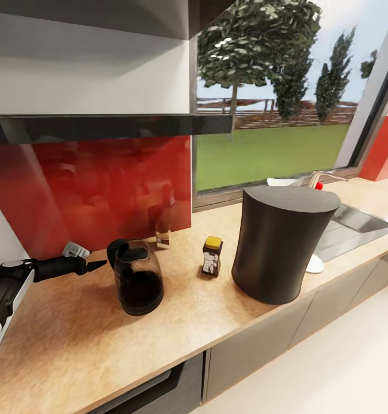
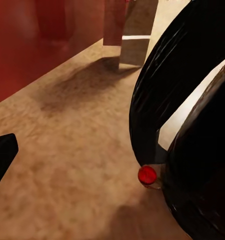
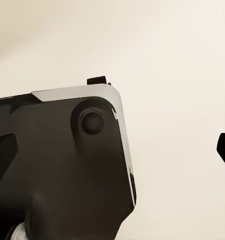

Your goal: Set up a coffee station on the kitchen countertop: keep the coffee maker on the countertop, move the bottle of coffee from the kitchen shelf to the counter next to the coffee maker, place a paper coffee filter on top of the coffee maker, put the saucer next to the coffee maker with the coffee cup on the saucer, and place the electric kettle next to the coffee maker.

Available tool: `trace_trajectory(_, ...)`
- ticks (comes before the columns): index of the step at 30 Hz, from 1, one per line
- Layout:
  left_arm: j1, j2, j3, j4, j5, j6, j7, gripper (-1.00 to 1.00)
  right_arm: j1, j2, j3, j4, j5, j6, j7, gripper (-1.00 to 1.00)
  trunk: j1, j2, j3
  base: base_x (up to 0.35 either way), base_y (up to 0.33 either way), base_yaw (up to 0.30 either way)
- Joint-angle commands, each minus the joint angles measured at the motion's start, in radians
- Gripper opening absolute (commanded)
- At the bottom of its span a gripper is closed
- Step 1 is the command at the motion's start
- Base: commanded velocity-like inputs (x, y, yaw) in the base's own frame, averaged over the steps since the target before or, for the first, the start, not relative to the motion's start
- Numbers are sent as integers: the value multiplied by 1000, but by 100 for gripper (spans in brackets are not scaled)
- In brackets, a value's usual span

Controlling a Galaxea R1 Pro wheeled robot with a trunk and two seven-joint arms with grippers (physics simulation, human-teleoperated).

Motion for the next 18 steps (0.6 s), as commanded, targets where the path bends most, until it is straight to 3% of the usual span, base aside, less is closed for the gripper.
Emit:
trace_trajectory(1, -1, 0, 2, -1, 0, 10, -5, 100, -1, 0, 6, 1, -8, -3, -1, 100, 0, -1, -2, 2, -3, 0)
trace_trajectory(18, -2, -1, 1, -1, 1, 10, -11, 100, -1, 0, 6, 2, -8, -3, -1, 100, 0, -1, -2, 60, 0, 0)
